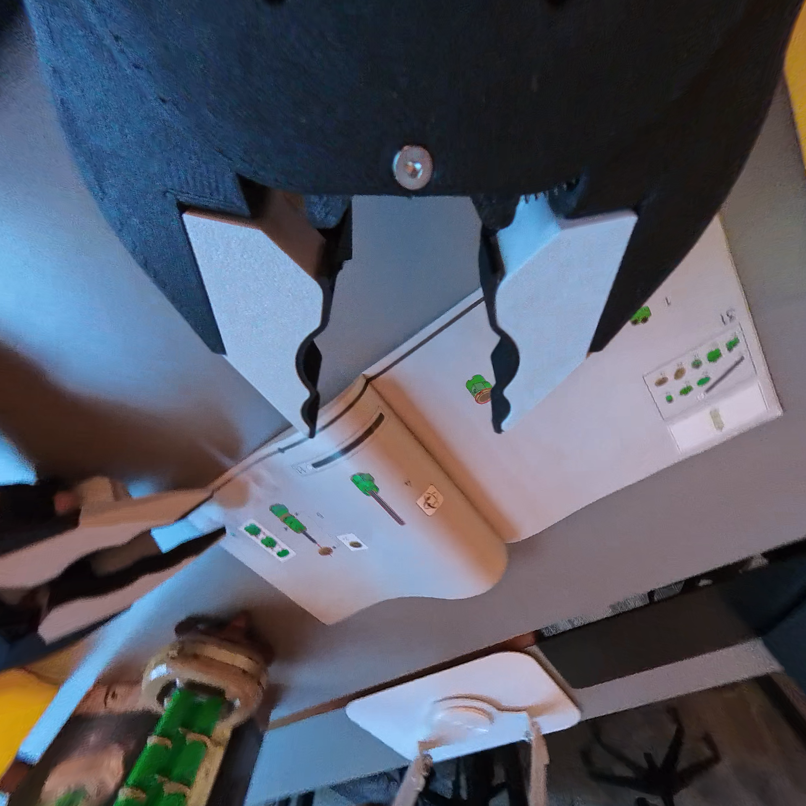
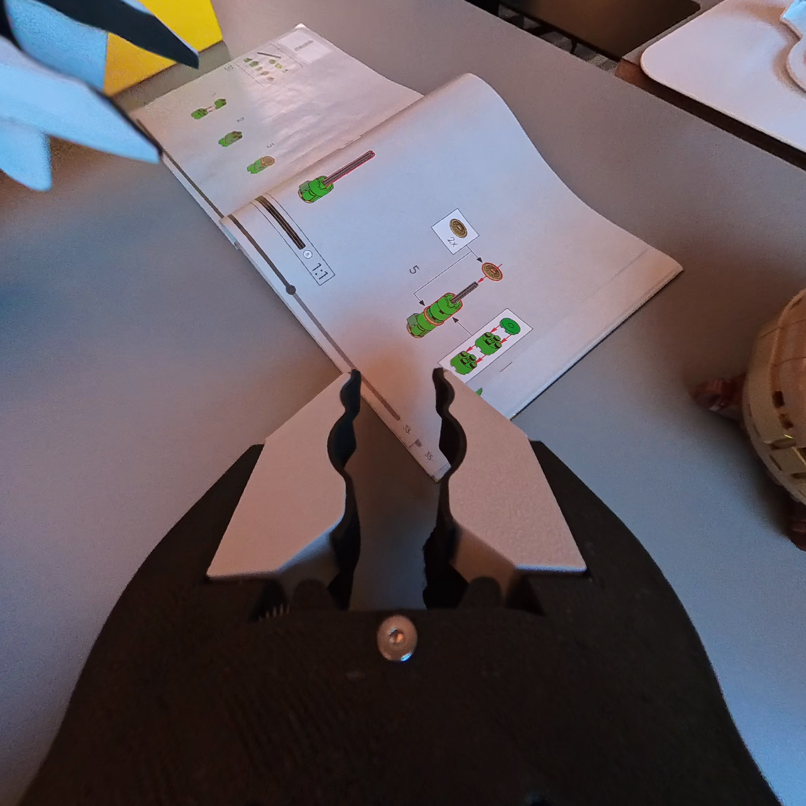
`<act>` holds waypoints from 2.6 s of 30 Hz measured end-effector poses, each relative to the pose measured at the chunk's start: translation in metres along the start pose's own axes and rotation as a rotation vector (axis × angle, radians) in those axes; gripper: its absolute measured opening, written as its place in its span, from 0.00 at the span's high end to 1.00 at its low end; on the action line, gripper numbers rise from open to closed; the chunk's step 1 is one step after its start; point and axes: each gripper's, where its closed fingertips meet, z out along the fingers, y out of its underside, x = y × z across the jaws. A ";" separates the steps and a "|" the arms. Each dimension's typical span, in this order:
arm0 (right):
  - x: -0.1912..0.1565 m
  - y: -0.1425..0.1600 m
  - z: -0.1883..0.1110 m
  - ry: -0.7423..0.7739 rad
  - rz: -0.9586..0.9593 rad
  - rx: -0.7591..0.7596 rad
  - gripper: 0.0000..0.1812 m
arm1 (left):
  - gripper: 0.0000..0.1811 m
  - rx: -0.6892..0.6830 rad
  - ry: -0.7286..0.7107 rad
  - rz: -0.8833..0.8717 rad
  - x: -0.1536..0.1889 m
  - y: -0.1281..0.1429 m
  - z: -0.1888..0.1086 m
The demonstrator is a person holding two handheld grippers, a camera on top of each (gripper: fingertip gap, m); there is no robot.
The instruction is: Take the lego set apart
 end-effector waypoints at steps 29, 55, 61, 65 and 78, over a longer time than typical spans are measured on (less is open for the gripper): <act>-0.034 -0.020 0.008 0.032 -0.207 0.098 0.65 | 0.63 0.023 -0.145 0.022 -0.010 0.008 0.001; -0.056 -0.023 0.015 0.002 -0.143 0.096 0.77 | 0.66 -0.039 -0.130 -0.487 -0.052 0.052 -0.010; -0.078 -0.019 0.026 -0.159 0.039 0.049 0.69 | 0.67 -0.064 -0.140 -0.505 -0.057 0.059 -0.008; -0.059 -0.022 0.034 0.057 -0.225 0.039 0.64 | 0.68 -0.068 -0.147 -0.500 -0.058 0.060 -0.008; -0.053 -0.074 0.064 0.242 -0.492 0.118 0.70 | 0.64 -0.074 -0.132 -0.456 -0.055 0.058 -0.006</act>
